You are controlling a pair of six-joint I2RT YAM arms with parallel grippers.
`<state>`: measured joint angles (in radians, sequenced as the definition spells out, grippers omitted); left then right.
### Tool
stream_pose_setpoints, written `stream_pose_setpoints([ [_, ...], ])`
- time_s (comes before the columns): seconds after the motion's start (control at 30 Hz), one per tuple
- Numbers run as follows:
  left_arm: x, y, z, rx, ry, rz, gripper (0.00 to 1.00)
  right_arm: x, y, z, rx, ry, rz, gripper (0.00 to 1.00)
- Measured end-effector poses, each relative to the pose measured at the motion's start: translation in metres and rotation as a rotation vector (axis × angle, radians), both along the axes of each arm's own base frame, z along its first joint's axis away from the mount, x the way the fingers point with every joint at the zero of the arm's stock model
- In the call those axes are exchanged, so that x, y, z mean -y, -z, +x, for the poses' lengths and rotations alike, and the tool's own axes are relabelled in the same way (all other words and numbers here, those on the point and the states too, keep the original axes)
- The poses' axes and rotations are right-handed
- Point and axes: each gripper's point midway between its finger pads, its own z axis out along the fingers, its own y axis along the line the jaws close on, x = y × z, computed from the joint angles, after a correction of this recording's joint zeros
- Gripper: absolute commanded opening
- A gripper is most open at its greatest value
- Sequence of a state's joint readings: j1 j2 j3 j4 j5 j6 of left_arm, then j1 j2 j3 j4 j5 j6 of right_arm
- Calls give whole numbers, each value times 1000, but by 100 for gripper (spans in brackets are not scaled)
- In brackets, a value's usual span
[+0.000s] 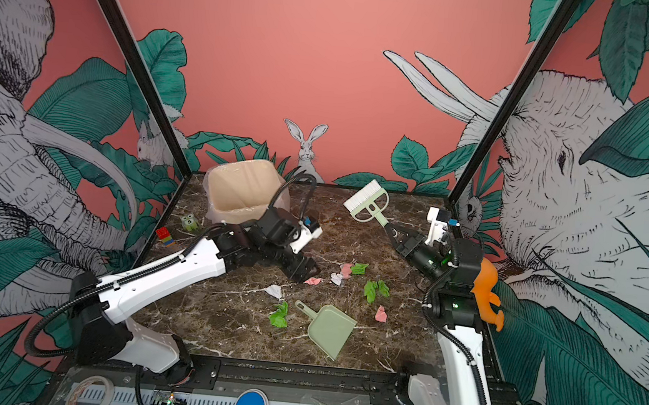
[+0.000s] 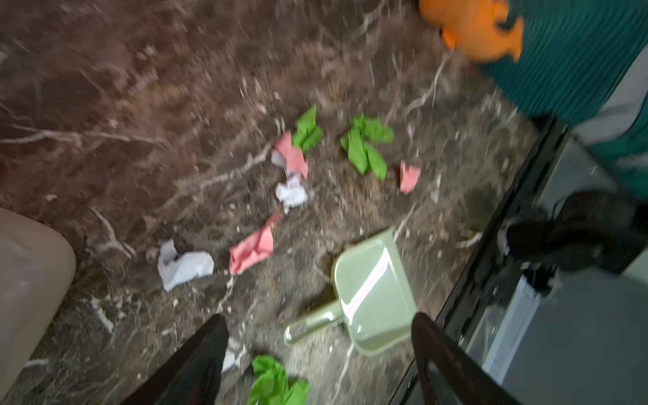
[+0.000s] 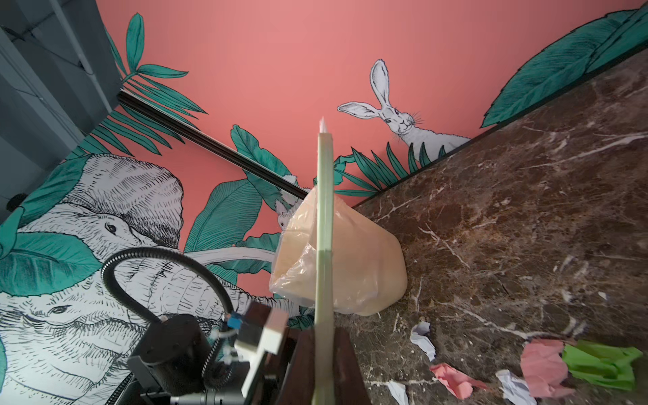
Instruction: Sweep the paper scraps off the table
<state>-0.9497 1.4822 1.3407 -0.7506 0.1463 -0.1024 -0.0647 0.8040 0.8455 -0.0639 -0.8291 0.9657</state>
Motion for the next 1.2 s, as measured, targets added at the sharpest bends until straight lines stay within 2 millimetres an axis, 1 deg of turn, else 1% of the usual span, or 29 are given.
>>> stream_pose_setpoints([
  [0.1, -11, 33, -27, -4, 135, 188, 84, 5, 3, -6, -19, 5, -40, 0],
  [0.13, -16, 41, -32, -2, 174, 245, 85, 7, 4, -8, -26, 6, -52, 0],
  [0.2, -24, 53, -37, 2, 226, 323, 85, 9, 6, -12, -33, 6, -68, 0],
  [0.3, -28, 59, -39, 13, 278, 367, 85, 9, 9, -18, -42, -1, -81, 0],
  [0.47, -18, 59, -39, 35, 341, 335, 87, 9, 13, -23, -55, -9, -88, 0],
  [0.6, 2, 60, -38, 50, 387, 267, 87, 8, 14, -24, -55, -11, -95, 0],
  [0.67, 10, 66, -39, 36, 410, 248, 88, 9, 15, -25, -58, -12, -99, 0],
  [0.77, 19, 86, -43, -11, 445, 251, 88, 10, 19, -27, -72, -9, -115, 0],
  [0.9, 26, 103, -45, -53, 472, 251, 87, 16, 20, -30, -92, 18, -172, 0],
  [1.0, 27, 104, -43, -60, 474, 238, 87, 21, 21, -32, -104, 45, -213, 0],
  [1.2, 25, 104, -35, -79, 454, 219, 87, 28, 34, -31, -158, 71, -243, 0],
])
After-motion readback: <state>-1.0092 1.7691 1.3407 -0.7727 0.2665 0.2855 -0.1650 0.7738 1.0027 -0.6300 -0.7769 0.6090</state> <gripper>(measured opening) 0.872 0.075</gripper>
